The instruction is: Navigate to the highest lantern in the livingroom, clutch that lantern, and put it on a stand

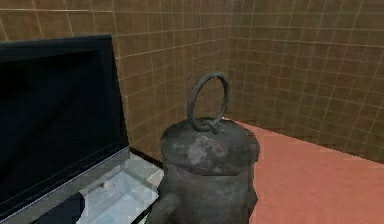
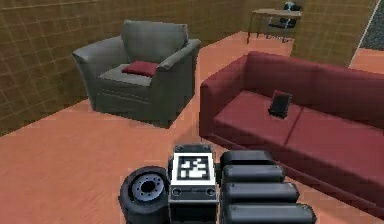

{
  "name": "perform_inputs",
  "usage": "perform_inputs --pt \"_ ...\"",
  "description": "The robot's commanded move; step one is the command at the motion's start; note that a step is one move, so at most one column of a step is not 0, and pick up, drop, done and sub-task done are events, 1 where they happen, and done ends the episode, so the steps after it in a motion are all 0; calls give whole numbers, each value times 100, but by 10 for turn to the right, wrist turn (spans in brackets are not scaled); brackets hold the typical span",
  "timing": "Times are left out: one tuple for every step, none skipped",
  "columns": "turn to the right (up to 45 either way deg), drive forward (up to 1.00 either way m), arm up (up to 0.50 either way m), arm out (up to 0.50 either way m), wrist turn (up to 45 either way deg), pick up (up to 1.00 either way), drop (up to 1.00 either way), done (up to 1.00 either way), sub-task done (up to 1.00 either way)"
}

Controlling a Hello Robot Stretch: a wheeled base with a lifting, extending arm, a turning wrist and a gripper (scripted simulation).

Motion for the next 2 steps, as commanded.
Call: perform_inputs --pt "-450 0 0 0 0 0 0 0 0" --pt "-450 0 0 0 0 0 0 0 0"
